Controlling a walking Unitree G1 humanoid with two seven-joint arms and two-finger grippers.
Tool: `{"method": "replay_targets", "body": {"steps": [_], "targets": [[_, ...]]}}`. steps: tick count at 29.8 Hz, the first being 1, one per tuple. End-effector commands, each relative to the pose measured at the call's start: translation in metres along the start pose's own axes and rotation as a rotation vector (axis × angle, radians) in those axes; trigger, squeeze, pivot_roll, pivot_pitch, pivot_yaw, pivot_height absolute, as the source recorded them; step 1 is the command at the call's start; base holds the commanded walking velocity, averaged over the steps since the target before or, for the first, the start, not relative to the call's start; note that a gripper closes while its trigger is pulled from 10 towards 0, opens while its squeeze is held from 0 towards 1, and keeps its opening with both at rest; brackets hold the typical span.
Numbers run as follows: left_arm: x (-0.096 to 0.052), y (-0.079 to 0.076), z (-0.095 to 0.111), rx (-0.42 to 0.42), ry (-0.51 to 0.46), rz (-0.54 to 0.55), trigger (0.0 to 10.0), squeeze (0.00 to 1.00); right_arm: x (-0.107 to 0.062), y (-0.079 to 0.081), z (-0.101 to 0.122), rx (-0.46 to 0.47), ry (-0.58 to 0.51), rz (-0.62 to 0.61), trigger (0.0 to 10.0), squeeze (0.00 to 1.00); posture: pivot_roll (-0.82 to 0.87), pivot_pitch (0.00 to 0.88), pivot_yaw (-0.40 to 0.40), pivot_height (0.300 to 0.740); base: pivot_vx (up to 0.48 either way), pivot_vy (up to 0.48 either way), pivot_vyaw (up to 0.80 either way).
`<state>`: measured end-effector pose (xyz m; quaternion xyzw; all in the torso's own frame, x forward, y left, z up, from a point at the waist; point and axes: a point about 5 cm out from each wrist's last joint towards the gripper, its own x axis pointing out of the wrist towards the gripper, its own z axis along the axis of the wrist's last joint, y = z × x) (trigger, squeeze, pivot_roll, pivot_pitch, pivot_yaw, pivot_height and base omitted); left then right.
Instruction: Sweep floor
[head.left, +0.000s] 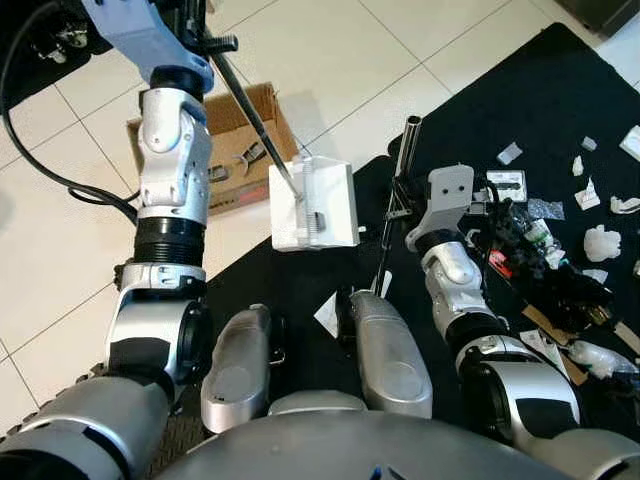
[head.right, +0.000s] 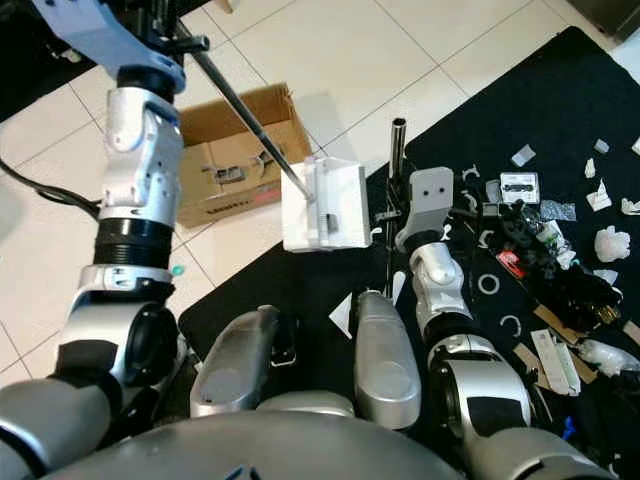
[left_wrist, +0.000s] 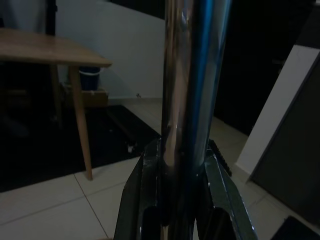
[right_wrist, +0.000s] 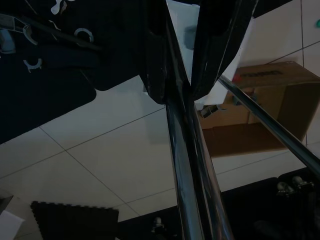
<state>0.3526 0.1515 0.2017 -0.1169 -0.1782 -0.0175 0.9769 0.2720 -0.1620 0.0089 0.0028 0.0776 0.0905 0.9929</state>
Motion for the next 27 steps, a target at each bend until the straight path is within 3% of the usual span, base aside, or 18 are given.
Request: {"method": "replay_targets", "body": {"steps": [1,11,27], "targets": [[0.008,-0.006,0.025,-0.016,-0.092,-0.022,10.0,0.0,-0.003,-0.002,-0.004,-0.007,0.018,-0.005,10.0,0.0,-0.02,0.103,0.007,0.74,0.0,0.0,0.0],[0.013,0.001,0.047,0.046,-0.14,0.004,10.0,0.0,-0.002,-0.002,-0.004,-0.008,0.02,0.0,10.0,0.0,-0.01,0.099,0.006,0.74,0.0,0.0,0.0],[0.022,0.05,0.076,0.23,-0.151,0.234,10.0,0.0,-0.004,-0.001,-0.007,-0.006,0.032,0.001,10.0,0.0,0.0,0.11,0.003,0.74,0.0,0.0,0.0]]}}
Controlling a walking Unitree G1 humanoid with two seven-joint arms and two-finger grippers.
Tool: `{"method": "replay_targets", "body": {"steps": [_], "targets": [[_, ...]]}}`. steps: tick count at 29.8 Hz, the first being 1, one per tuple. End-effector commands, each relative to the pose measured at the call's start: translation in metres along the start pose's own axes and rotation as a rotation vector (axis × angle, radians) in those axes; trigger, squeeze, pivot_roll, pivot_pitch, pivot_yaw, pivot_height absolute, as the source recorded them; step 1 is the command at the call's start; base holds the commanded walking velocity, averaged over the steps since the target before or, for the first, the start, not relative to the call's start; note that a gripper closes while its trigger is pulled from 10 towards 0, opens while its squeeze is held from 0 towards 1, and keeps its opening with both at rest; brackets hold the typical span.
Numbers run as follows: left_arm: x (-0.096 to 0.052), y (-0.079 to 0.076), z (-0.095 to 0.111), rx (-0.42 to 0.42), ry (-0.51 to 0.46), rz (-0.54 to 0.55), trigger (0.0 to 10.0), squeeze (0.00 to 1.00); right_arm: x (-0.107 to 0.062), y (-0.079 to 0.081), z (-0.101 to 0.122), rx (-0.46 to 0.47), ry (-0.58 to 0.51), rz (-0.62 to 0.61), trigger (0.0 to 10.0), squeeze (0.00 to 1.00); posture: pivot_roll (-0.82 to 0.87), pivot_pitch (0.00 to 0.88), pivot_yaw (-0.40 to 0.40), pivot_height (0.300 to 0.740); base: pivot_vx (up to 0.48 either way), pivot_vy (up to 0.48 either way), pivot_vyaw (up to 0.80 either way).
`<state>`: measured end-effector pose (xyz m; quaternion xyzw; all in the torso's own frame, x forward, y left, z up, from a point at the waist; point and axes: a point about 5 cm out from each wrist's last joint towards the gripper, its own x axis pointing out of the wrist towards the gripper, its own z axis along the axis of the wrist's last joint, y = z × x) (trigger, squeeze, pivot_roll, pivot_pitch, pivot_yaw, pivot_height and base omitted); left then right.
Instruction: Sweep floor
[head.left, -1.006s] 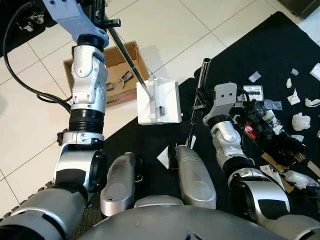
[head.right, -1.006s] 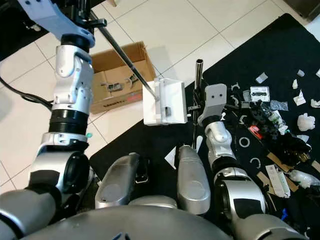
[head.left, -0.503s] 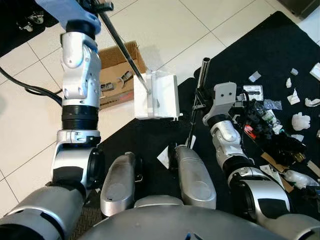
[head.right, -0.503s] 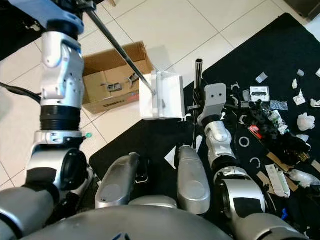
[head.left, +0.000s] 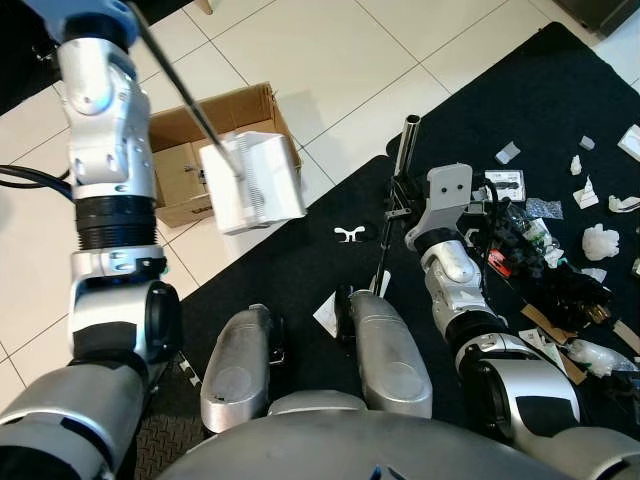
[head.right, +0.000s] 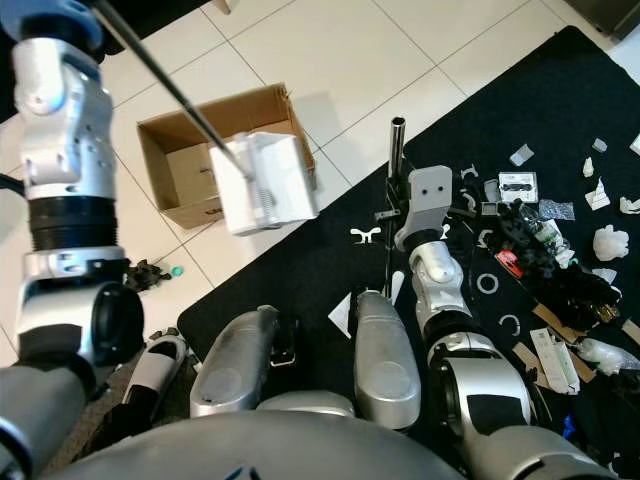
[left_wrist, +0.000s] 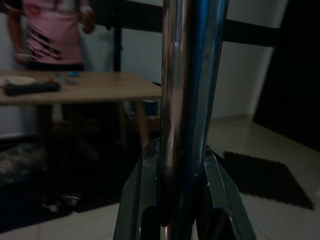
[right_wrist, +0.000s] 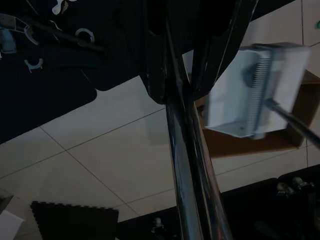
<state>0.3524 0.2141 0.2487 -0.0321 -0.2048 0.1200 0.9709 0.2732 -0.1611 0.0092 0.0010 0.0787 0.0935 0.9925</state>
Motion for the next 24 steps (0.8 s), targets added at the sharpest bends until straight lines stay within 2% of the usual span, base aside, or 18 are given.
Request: {"method": "replay_targets", "body": {"steps": [1,5,6,9,11,12,16,18,24], "targets": [[0.008,0.006,0.02,0.018,-0.072,0.025,10.0,0.0,-0.006,-0.002,-0.008,-0.002,0.03,-0.004,10.0,0.0,0.0,0.11,0.003,0.74,0.0,0.0,0.0],[0.01,0.015,0.023,0.047,-0.074,0.063,10.0,0.0,-0.006,-0.002,-0.008,-0.002,0.031,-0.003,10.0,0.0,0.0,0.112,0.001,0.74,0.0,0.0,0.0],[0.012,0.023,0.025,0.079,-0.07,0.097,10.0,0.0,-0.006,-0.002,-0.008,-0.002,0.032,-0.003,10.0,0.0,0.0,0.112,0.001,0.74,0.0,0.0,0.0],[0.015,0.032,0.026,0.105,-0.062,0.133,10.0,0.0,-0.006,-0.002,-0.008,-0.002,0.032,-0.002,10.0,0.0,0.0,0.112,0.001,0.74,0.0,0.0,0.0],[0.015,0.032,0.026,0.105,-0.062,0.133,10.0,0.0,-0.006,-0.002,-0.008,-0.002,0.032,-0.002,10.0,0.0,0.0,0.112,0.001,0.74,0.0,0.0,0.0],[0.016,0.038,0.025,0.128,-0.043,0.16,10.0,0.0,-0.006,-0.002,-0.008,-0.003,0.032,-0.002,10.0,0.0,0.0,0.114,-0.002,0.74,0.0,0.0,0.0],[0.02,0.046,0.025,0.18,-0.051,0.157,10.0,0.0,-0.005,-0.001,-0.008,-0.003,0.034,0.0,10.0,0.0,0.0,0.112,-0.002,0.74,0.0,0.0,0.0],[0.023,0.044,0.027,0.183,-0.095,0.111,10.0,0.0,-0.005,-0.001,-0.008,-0.003,0.034,-0.001,10.0,0.0,0.0,0.109,-0.001,0.74,0.0,0.0,0.0],[0.027,0.029,0.027,0.178,-0.134,0.059,10.0,0.0,-0.004,-0.001,-0.007,-0.001,0.031,-0.005,10.0,0.0,-0.01,0.108,0.003,0.74,0.0,0.0,0.0]]}}
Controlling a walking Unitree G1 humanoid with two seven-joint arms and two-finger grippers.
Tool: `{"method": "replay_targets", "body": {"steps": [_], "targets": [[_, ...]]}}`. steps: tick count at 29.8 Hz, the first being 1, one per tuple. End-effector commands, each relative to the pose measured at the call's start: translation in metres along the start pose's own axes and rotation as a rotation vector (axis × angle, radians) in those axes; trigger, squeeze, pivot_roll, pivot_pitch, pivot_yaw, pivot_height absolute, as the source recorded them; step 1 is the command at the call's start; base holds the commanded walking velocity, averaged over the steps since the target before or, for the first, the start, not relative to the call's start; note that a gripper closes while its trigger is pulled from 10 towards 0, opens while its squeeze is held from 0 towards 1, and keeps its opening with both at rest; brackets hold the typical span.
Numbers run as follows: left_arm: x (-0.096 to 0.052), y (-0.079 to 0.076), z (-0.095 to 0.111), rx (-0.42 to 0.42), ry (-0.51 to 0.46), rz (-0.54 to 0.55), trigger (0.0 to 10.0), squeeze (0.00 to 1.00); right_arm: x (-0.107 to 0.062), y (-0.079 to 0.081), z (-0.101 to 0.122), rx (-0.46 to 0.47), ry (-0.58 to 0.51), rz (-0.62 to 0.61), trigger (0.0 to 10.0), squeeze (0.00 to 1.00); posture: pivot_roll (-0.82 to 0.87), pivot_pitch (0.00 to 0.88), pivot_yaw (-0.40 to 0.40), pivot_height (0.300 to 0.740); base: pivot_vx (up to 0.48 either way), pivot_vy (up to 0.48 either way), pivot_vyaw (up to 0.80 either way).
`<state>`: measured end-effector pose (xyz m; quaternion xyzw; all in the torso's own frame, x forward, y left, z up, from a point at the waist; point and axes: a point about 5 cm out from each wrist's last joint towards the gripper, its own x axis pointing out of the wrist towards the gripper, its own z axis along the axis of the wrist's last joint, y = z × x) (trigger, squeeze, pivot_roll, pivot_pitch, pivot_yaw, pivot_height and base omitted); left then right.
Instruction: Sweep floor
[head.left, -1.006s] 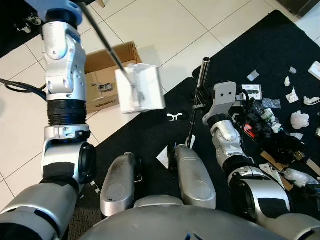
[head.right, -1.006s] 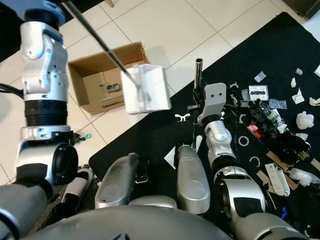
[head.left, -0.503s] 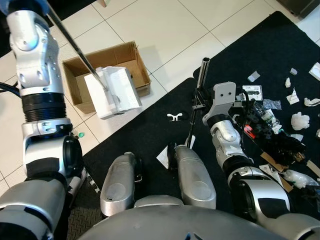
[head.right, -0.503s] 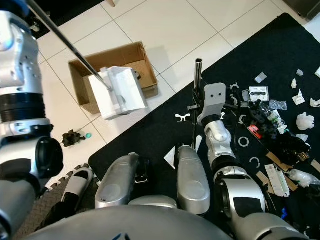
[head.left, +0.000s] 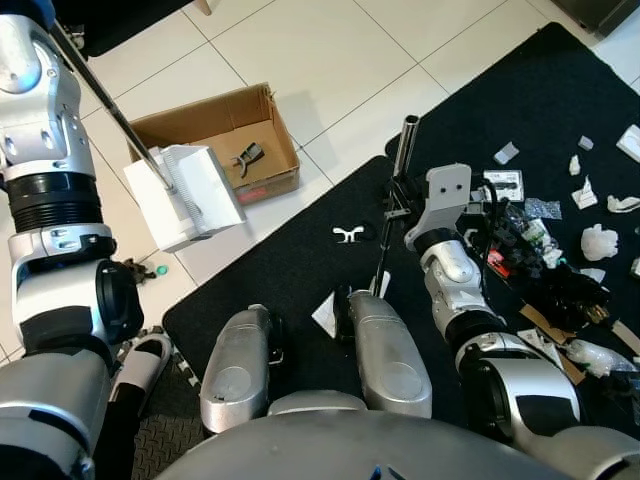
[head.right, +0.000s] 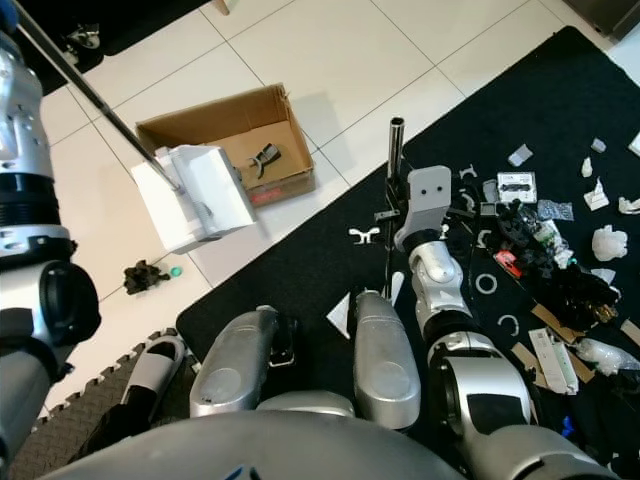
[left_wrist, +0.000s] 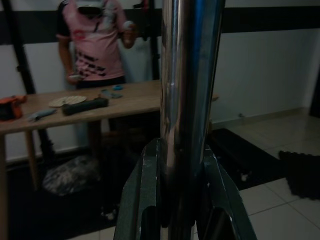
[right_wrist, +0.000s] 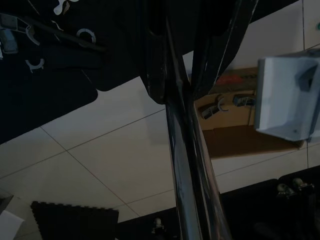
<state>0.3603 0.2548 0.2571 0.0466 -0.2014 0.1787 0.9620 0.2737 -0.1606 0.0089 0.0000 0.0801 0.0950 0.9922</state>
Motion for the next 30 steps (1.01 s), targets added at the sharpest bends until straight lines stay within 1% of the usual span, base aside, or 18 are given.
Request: {"method": "replay_targets", "body": {"steps": [1,2,5,8,11,13,14,19,26,30], "targets": [[0.007,-0.01,0.024,-0.002,-0.131,-0.028,10.0,0.0,-0.005,-0.002,-0.007,0.001,0.027,-0.01,10.0,0.0,-0.01,0.108,0.003,0.74,0.0,0.0,0.0],[0.007,-0.01,0.024,-0.002,-0.131,-0.028,10.0,0.0,-0.005,-0.002,-0.007,0.001,0.027,-0.01,10.0,0.0,-0.01,0.108,0.003,0.74,0.0,0.0,0.0],[0.01,-0.019,0.027,-0.016,-0.161,-0.043,10.0,0.0,-0.005,-0.002,-0.007,0.001,0.028,-0.013,10.0,0.0,-0.01,0.108,0.004,0.74,0.0,0.0,0.0],[0.013,-0.025,0.029,-0.037,-0.183,-0.046,10.0,0.0,-0.005,-0.002,-0.007,0.0,0.028,-0.015,10.0,0.0,-0.02,0.107,0.005,0.74,0.0,0.0,0.0],[0.015,-0.033,0.027,-0.058,-0.185,-0.044,10.0,0.0,-0.005,-0.002,-0.007,0.0,0.028,-0.015,10.0,0.0,-0.02,0.108,0.005,0.74,0.0,0.0,0.0],[0.015,-0.033,0.027,-0.058,-0.185,-0.044,10.0,0.0,-0.005,-0.002,-0.007,0.0,0.028,-0.015,10.0,0.0,-0.02,0.108,0.005,0.74,0.0,0.0,0.0],[0.016,-0.04,0.023,-0.075,-0.166,-0.036,10.0,0.0,-0.005,-0.002,-0.007,-0.001,0.028,-0.013,10.0,0.0,-0.02,0.109,0.003,0.74,0.0,0.0,0.0],[0.017,-0.047,0.014,-0.104,-0.121,-0.009,10.0,0.0,-0.005,-0.003,-0.007,-0.003,0.028,-0.011,10.0,0.0,-0.03,0.107,-0.001,0.74,0.0,0.0,0.0],[0.014,-0.059,-0.001,-0.102,-0.061,-0.007,10.0,0.0,-0.005,-0.004,-0.006,-0.009,0.028,-0.011,10.0,0.0,-0.03,0.106,-0.002,0.74,0.0,0.0,0.0],[0.015,-0.063,-0.006,-0.104,-0.037,-0.009,10.0,0.0,-0.004,-0.004,-0.006,-0.012,0.03,-0.006,10.0,0.0,-0.03,0.101,-0.012,0.74,0.0,0.0,0.0]]}}
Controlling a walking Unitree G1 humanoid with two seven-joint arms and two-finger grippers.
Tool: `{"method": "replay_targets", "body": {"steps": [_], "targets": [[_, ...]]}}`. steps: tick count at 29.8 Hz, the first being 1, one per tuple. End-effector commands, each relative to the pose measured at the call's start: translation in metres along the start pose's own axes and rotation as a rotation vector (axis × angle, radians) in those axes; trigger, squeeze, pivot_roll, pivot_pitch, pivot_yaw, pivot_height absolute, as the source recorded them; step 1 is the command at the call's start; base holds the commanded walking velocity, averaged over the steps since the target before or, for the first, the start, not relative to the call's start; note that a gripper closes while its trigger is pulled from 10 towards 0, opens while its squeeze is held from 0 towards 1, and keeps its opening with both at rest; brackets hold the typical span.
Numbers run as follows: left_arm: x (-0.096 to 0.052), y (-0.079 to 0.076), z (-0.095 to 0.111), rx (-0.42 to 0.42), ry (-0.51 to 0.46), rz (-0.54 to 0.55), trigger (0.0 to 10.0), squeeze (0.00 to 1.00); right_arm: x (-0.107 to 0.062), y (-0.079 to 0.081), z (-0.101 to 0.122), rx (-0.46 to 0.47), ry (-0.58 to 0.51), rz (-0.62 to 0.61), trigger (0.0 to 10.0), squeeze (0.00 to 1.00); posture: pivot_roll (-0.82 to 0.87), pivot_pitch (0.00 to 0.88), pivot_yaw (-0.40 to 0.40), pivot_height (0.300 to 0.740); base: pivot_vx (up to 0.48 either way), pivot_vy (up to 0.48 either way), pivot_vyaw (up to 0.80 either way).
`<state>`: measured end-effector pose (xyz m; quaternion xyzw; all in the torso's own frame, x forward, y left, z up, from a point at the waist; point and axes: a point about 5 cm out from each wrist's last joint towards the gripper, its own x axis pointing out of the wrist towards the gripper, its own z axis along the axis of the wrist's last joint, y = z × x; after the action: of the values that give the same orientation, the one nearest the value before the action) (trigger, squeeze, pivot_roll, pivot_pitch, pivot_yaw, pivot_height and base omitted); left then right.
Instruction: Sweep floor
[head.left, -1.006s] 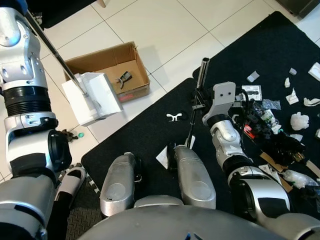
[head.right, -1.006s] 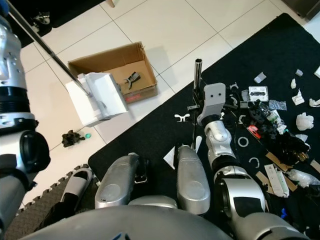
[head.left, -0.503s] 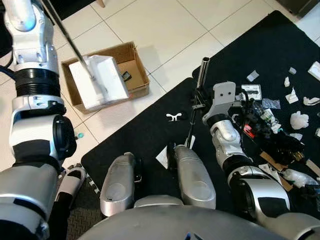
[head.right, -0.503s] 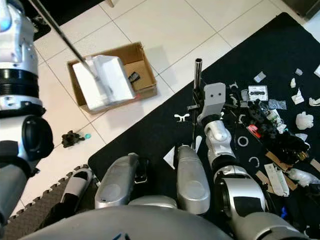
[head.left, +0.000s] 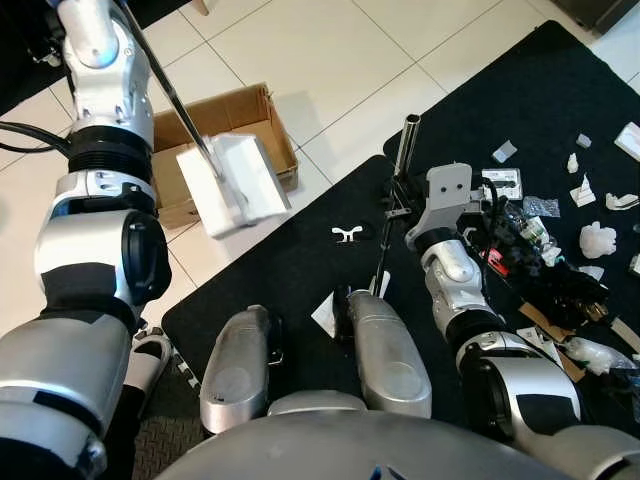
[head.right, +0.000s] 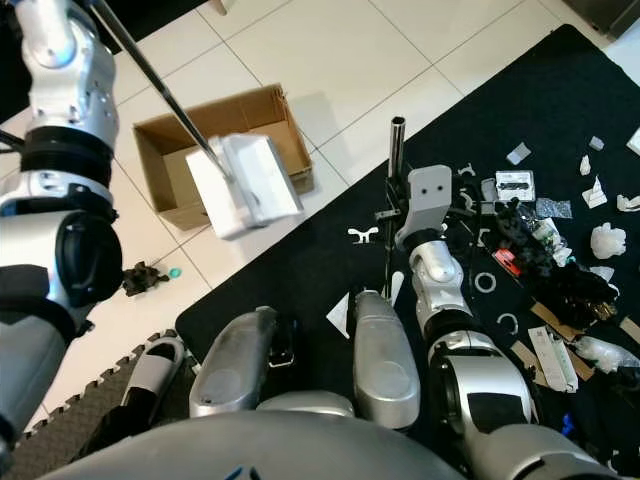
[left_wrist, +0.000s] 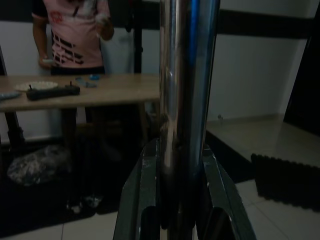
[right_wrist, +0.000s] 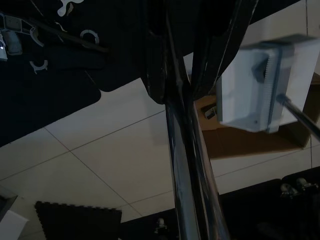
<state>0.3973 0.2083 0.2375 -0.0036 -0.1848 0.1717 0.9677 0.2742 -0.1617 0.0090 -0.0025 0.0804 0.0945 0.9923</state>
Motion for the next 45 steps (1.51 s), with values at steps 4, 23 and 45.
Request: {"method": "replay_targets", "body": {"steps": [4,23,45], "targets": [[0.006,-0.012,0.012,-0.01,-0.039,-0.013,10.0,0.0,-0.003,-0.003,-0.004,-0.01,0.026,-0.001,10.0,0.0,-0.04,0.097,-0.008,0.74,0.0,0.0,0.0],[0.013,-0.033,0.028,-0.277,-0.025,0.012,10.0,0.0,-0.002,-0.002,-0.004,-0.009,0.026,-0.002,10.0,0.0,-0.04,0.104,-0.003,0.74,0.0,0.0,0.0],[-0.008,-0.08,0.037,-0.107,-0.171,-0.186,10.0,0.0,-0.003,-0.001,-0.007,-0.005,0.039,-0.006,10.0,0.0,-0.02,0.106,0.0,0.74,0.0,0.0,0.0]]}}
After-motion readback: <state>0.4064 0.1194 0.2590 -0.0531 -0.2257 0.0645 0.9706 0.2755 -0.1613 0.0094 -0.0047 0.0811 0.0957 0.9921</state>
